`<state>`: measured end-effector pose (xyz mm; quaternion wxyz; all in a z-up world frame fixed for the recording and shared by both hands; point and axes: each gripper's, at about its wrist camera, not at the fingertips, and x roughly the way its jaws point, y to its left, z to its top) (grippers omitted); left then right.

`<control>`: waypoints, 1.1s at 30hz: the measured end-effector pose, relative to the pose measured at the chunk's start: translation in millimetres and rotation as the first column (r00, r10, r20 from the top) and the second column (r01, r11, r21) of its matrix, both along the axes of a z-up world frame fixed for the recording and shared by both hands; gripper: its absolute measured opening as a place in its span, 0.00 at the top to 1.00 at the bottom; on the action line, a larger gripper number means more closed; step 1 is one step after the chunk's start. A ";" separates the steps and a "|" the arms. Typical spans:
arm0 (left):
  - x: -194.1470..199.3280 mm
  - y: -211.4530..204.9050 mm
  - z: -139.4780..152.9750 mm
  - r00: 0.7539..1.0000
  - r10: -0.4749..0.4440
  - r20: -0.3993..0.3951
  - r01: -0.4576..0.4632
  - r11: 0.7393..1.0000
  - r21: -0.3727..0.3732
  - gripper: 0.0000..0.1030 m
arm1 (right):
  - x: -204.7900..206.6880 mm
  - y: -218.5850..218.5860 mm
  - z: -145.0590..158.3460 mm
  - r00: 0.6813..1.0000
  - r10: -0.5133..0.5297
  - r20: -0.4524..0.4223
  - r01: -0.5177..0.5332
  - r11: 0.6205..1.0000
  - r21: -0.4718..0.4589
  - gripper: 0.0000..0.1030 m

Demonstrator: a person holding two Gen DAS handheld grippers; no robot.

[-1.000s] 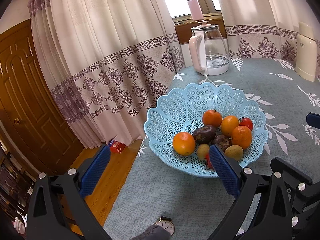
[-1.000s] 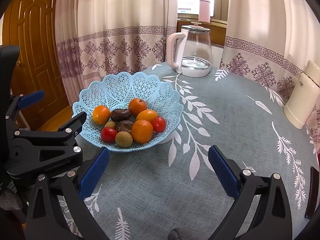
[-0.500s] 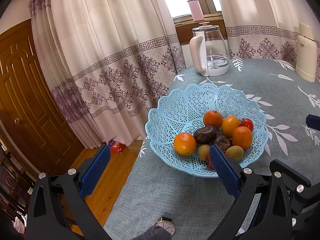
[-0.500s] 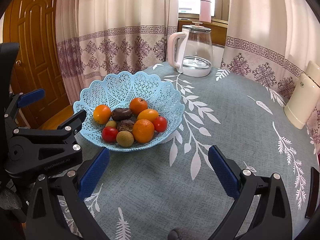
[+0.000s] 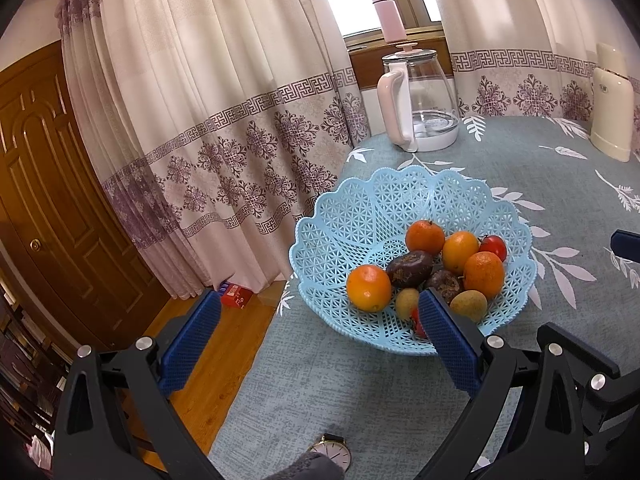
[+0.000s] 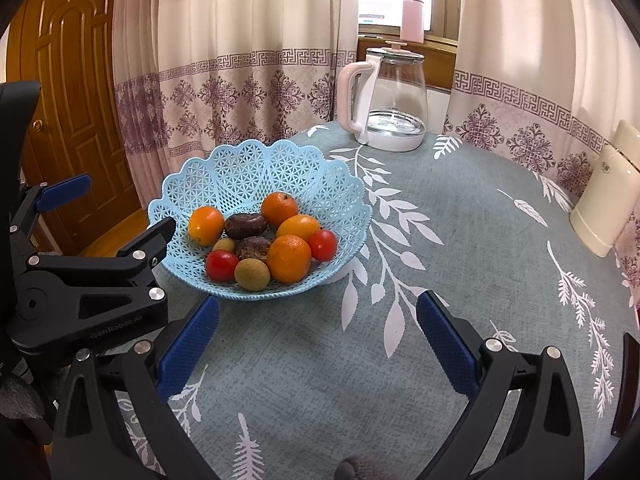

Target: Organize fruits

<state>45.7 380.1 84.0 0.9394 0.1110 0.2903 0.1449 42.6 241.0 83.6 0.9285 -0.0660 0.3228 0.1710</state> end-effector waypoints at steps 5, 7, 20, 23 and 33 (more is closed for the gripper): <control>0.6 0.5 -1.8 1.000 0.004 -0.005 -0.004 1.000 0.000 0.03 | -1.1 -0.2 -1.2 1.000 -0.001 -0.001 0.001 1.000 0.002 0.05; 1.0 0.9 -1.9 1.000 0.003 -0.005 -0.003 1.000 -0.003 0.03 | -0.9 -0.2 -1.6 1.000 -0.001 -0.002 0.001 1.000 0.002 0.05; 2.4 3.2 -2.3 1.000 -0.002 -0.005 0.002 1.000 -0.023 0.03 | -0.5 -0.3 -2.7 1.000 0.000 -0.005 0.000 1.000 0.002 0.05; 2.6 4.2 -2.3 1.000 0.000 -0.003 -0.001 1.000 -0.023 0.03 | -0.2 -0.4 -2.4 1.000 0.001 -0.004 -0.001 1.000 0.002 0.05; 0.5 1.6 -1.6 1.000 -0.007 0.009 0.007 1.000 -0.014 0.03 | -0.4 0.0 -2.4 1.000 0.001 -0.005 0.000 1.000 0.002 0.05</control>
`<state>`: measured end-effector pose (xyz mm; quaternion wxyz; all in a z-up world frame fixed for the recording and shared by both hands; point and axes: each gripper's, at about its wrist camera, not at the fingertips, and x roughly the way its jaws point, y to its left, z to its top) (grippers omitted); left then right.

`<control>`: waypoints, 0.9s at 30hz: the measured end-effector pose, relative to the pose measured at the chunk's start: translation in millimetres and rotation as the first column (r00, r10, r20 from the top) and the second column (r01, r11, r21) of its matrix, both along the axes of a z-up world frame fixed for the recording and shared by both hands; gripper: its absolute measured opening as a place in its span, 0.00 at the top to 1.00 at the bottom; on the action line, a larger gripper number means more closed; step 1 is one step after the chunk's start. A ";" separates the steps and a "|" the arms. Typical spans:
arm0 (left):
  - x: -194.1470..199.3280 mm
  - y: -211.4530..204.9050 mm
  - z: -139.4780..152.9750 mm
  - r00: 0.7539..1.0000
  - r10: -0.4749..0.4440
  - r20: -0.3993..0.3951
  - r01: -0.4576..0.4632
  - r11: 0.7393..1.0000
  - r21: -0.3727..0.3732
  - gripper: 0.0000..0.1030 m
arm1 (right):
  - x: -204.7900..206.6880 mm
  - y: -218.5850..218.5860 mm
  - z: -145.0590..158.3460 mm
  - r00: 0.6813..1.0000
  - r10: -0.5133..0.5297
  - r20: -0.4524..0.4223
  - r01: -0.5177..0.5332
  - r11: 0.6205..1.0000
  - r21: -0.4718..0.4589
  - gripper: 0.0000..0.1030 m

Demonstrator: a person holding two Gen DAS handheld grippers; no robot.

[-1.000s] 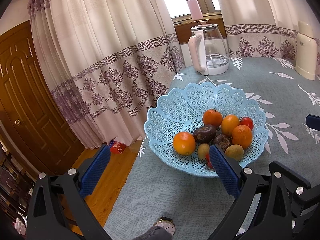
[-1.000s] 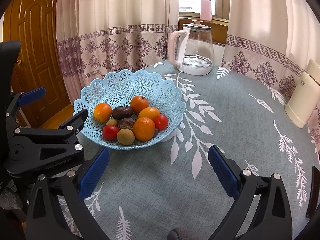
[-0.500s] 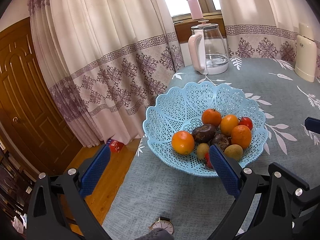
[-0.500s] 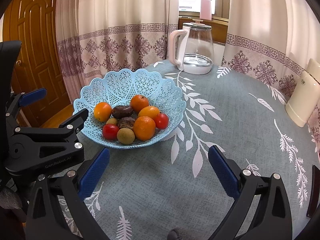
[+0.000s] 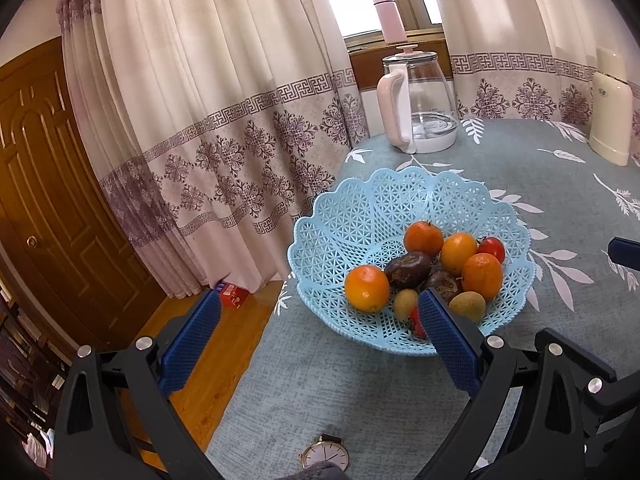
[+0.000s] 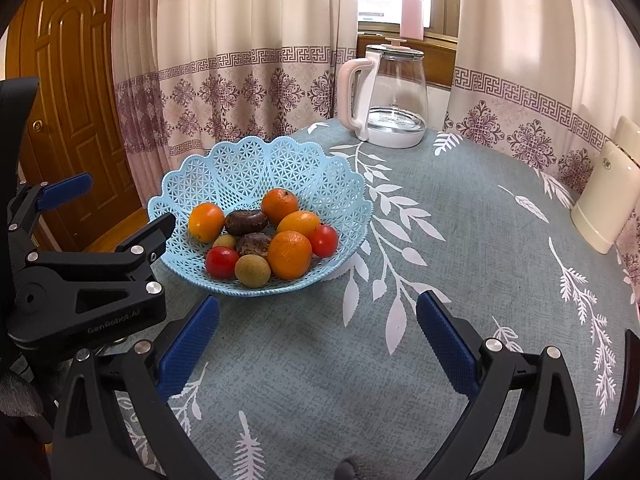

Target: Organize fruits

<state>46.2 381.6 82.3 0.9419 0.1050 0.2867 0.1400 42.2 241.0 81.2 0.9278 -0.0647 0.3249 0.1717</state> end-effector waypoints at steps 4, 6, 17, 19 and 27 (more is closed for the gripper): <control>-0.3 -0.3 0.2 1.000 0.004 0.001 -0.004 1.000 -0.001 0.03 | 0.0 0.0 0.1 1.000 0.000 0.000 0.000 1.000 0.000 0.05; -0.4 0.0 0.6 1.000 0.007 0.002 -0.007 1.000 -0.002 0.03 | -0.4 0.1 0.1 1.000 -0.002 0.001 0.002 1.000 0.000 0.05; -0.6 1.5 1.8 1.000 0.005 0.002 -0.005 1.000 -0.002 0.03 | -3.2 -1.7 -0.4 1.000 0.026 0.007 -0.026 0.999 0.029 0.05; -0.9 1.2 1.9 1.000 0.006 0.002 -0.006 1.000 -0.001 0.03 | -3.8 0.3 -0.3 0.999 0.030 0.013 -0.030 0.999 0.011 0.05; -1.0 3.0 2.6 1.000 0.013 0.002 -0.013 1.000 -0.008 0.03 | -4.4 4.8 -1.7 1.000 0.025 0.007 -0.025 0.999 -0.024 0.05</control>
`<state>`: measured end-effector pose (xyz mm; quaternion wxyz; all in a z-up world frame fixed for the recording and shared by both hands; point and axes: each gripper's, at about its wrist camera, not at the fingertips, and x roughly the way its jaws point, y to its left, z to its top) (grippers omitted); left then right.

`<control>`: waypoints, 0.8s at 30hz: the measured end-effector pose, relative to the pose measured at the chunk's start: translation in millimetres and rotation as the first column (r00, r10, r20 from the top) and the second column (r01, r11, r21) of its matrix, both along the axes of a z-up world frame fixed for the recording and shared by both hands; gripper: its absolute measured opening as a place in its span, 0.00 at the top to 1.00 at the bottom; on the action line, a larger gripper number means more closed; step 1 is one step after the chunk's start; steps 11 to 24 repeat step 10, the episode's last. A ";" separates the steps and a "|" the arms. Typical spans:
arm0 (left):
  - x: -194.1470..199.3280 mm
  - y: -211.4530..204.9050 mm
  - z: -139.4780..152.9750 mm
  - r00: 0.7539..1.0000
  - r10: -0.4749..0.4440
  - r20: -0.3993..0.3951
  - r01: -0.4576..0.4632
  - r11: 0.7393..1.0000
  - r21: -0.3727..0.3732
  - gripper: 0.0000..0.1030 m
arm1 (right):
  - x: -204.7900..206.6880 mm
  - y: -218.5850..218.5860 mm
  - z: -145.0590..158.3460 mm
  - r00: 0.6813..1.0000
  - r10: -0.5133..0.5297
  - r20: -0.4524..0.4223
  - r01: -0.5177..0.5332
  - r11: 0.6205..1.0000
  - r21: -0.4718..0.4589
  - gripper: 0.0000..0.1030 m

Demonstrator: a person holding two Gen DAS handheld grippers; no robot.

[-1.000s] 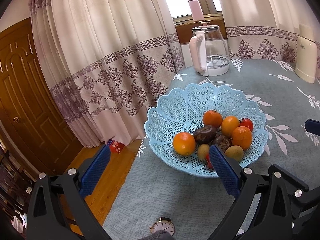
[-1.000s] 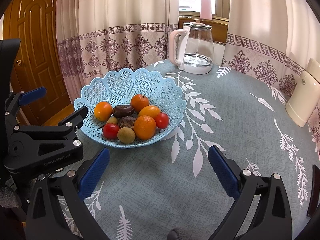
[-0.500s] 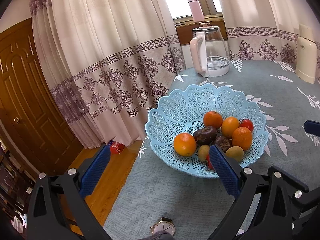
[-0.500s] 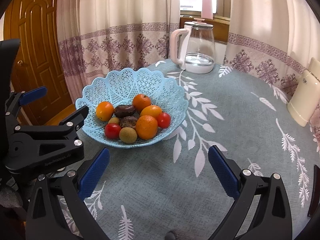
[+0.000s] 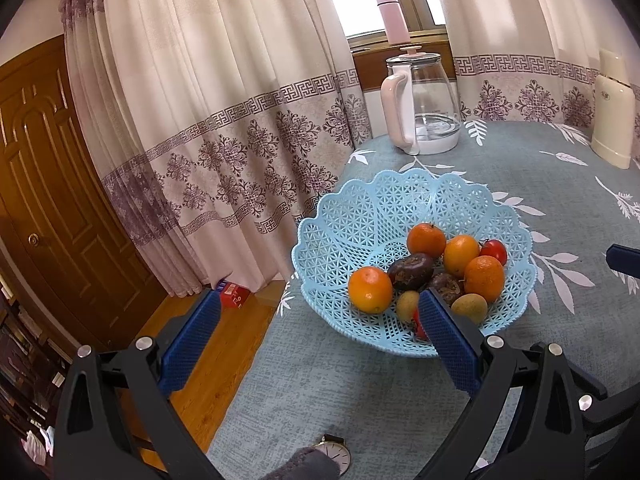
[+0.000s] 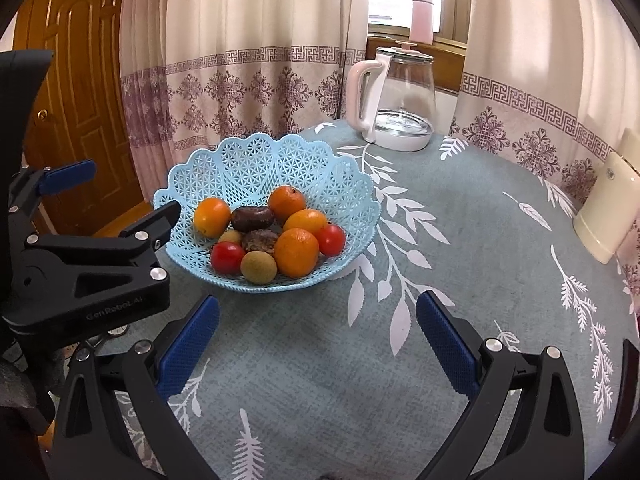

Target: Organize fruits

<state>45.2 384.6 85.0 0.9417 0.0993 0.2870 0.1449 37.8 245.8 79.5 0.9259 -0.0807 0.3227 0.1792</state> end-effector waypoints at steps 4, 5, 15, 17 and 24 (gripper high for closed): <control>0.2 0.6 0.1 1.000 0.003 0.000 -0.003 1.000 -0.002 0.03 | 3.0 -1.4 0.3 1.000 -0.010 -0.009 0.010 1.000 -0.003 0.05; -0.1 0.6 0.2 1.000 0.003 0.000 -0.003 1.000 -0.001 0.03 | 3.5 -1.7 0.1 1.000 -0.011 -0.014 0.011 1.000 -0.001 0.05; 0.1 0.8 0.2 1.000 0.003 0.000 -0.003 1.000 -0.003 0.03 | 4.0 -1.4 -0.3 1.000 -0.011 -0.019 0.011 1.000 -0.003 0.05; 0.1 0.8 0.2 1.000 0.003 0.000 -0.003 1.000 -0.003 0.03 | 4.0 -1.4 -0.3 1.000 -0.011 -0.019 0.011 1.000 -0.003 0.05; 0.1 0.8 0.2 1.000 0.003 0.000 -0.003 1.000 -0.003 0.03 | 4.0 -1.4 -0.3 1.000 -0.011 -0.019 0.011 1.000 -0.003 0.05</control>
